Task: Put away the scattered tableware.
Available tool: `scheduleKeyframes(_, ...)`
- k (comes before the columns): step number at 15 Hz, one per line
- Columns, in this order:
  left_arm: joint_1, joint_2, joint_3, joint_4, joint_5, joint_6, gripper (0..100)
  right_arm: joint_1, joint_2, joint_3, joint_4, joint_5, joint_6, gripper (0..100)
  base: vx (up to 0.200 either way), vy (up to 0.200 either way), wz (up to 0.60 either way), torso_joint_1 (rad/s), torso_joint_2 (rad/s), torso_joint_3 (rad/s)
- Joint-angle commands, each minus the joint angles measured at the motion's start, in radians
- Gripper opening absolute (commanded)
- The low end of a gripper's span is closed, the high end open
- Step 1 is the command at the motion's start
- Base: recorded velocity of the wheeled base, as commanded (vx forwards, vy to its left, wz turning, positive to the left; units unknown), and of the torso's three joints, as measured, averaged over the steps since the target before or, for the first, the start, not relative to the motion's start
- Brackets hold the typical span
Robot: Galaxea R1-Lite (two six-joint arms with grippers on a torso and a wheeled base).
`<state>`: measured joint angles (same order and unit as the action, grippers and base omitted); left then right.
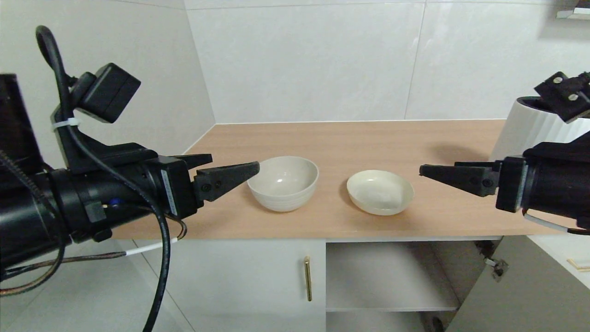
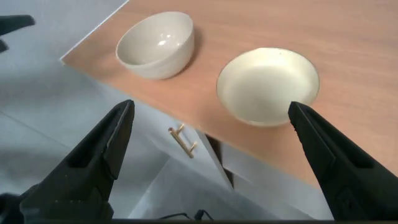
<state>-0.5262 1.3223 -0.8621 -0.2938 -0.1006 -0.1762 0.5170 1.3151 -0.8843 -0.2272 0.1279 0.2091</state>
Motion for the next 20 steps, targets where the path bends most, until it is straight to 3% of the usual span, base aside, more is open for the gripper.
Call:
scheduleKeyframes(1, 0.018, 0.037, -0.034, 0.001, 0.002, 0.0, 100, -0.002, 0.053, -0.015, 0.0, -0.016, 0.004, 100, 0.0, 0.0, 0.0, 0.056, -0.14, -0.09)
scheduleKeyframes(4, 0.061, 0.061, -0.074, 0.03, 0.019, 0.0, 100, -0.034, 0.158, -0.128, 0.009, -0.002, 0.006, 100, 0.0, 0.0, 0.0, 0.009, -0.02, -0.019)
scheduleKeyframes(5, 0.107, 0.074, -0.109, 0.073, 0.035, -0.003, 100, -0.037, 0.185, -0.131, 0.055, 0.001, 0.006, 100, 0.0, 0.0, 0.0, 0.0, 0.0, 0.0)
scheduleKeyframes(7, 0.137, 0.107, -0.166, 0.16, 0.036, -0.023, 100, -0.054, 0.228, -0.154, 0.075, -0.034, 0.006, 100, 0.0, 0.0, 0.0, 0.0, 0.0, 0.0)
scheduleKeyframes(9, 0.14, 0.153, -0.216, 0.237, 0.045, -0.055, 100, -0.052, 0.236, -0.159, 0.077, -0.09, 0.006, 100, 0.0, 0.0, 0.0, 0.0, 0.0, 0.0)
scheduleKeyframes(11, 0.143, 0.232, -0.293, 0.312, 0.113, -0.097, 100, -0.051, 0.253, -0.176, 0.077, -0.18, 0.006, 100, 0.0, 0.0, 0.0, 0.0, 0.0, 0.0)
scheduleKeyframes(15, 0.104, 0.356, -0.333, 0.348, 0.292, -0.105, 100, -0.043, 0.288, -0.186, 0.074, -0.263, 0.007, 100, 0.0, 0.0, 0.0, 0.0, 0.0, 0.0)
scheduleKeyframes(16, 0.092, 0.373, -0.336, 0.348, 0.314, -0.106, 100, -0.043, 0.289, -0.186, 0.074, -0.264, 0.012, 100, 0.0, 0.0, 0.0, 0.0, 0.0, 0.0)
scheduleKeyframes(19, 0.078, 0.431, -0.365, 0.348, 0.317, -0.155, 100, -0.045, 0.289, -0.185, 0.072, -0.264, 0.013, 100, 0.0, 0.0, 0.0, 0.0, 0.0, 0.0)
scheduleKeyframes(20, 0.078, 0.446, -0.368, 0.346, 0.317, -0.155, 100, -0.045, 0.289, -0.185, 0.072, -0.267, 0.013, 100, 0.0, 0.0, 0.0, 0.0, 0.0, 0.0)
